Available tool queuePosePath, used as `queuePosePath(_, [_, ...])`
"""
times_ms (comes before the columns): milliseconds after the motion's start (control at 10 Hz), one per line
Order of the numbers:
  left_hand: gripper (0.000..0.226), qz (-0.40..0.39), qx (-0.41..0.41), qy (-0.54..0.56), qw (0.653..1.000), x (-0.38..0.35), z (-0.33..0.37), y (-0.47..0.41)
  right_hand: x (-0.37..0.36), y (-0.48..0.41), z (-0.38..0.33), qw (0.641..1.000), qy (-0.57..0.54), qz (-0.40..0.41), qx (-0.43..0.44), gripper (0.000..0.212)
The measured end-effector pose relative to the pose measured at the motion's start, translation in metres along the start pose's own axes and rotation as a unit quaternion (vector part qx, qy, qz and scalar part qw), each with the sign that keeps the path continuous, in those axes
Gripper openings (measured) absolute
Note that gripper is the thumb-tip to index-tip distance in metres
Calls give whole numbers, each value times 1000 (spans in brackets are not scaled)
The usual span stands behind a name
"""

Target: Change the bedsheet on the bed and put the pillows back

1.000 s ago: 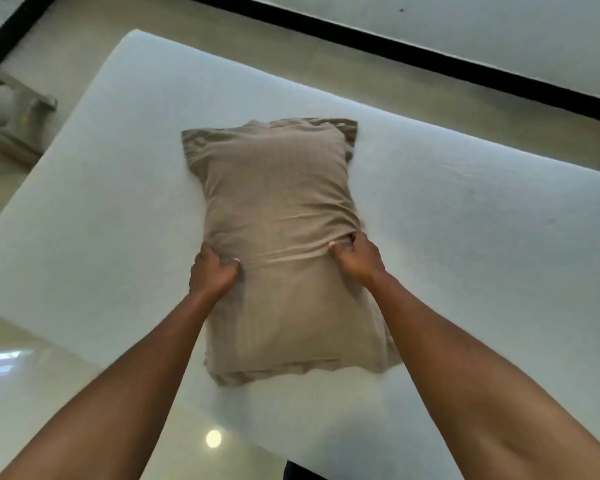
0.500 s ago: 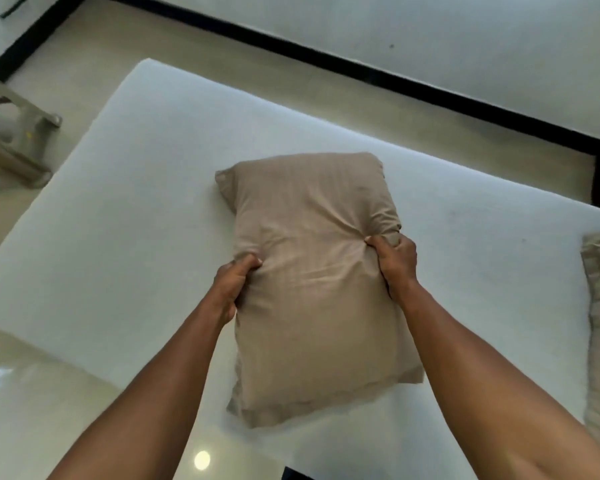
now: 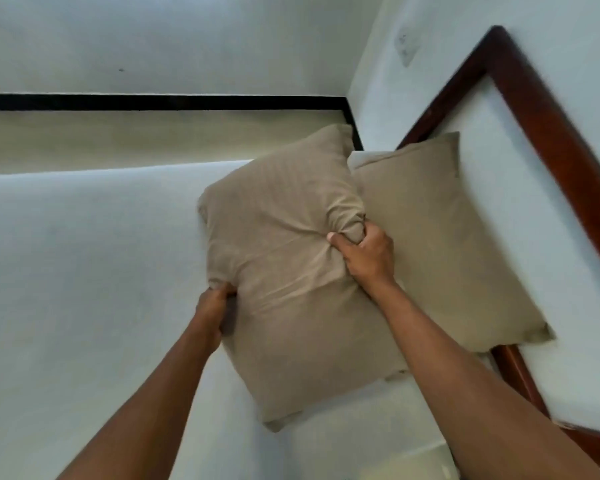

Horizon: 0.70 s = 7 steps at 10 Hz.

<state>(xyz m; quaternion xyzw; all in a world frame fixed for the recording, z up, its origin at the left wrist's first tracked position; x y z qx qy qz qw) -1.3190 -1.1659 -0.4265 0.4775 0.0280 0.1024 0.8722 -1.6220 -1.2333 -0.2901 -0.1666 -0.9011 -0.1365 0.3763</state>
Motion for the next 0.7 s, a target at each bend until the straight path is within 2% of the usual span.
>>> queuePosePath(100, [30, -41, -25, -43, 998, -108, 5, 15, 76, -28, 55, 999, 19, 44, -7, 51])
queuePosePath(200, [46, -92, -61, -131, 985, -202, -2, 22, 121, -53, 116, 996, 59, 66, -19, 53])
queuePosePath(300, [64, -166, -50, -195, 965, -285, -28, 30, 130, -64, 178, 984, 168, 42, -43, 64])
queuePosePath(400, [80, -217, -49, -244, 944, -333, -46, 48, 126, -63, 212, 975, 212, 33, -57, 81])
queuePosePath(500, [95, -198, -52, -302, 931, -331, -51, 54, 128, -54, 208, 977, 205, 39, -38, 85])
queuePosePath(600, [93, -162, -54, -352, 920, -303, -48, 61, 128, -31, 192, 978, 203, 50, 4, 91])
queuePosePath(700, [83, -91, -114, -427, 892, -271, -26, 82, 126, -12, 172, 971, 234, 30, 36, 93])
Point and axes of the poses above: each hand's wrist, its own y-axis away from the middle knuckle, its own x-axis out of the back of the hand, z = x × y, the point moved 7 cm from there along -y, towards the middle knuckle, and after that the axes turned 2 degrees about x, right-handed, at the moved point
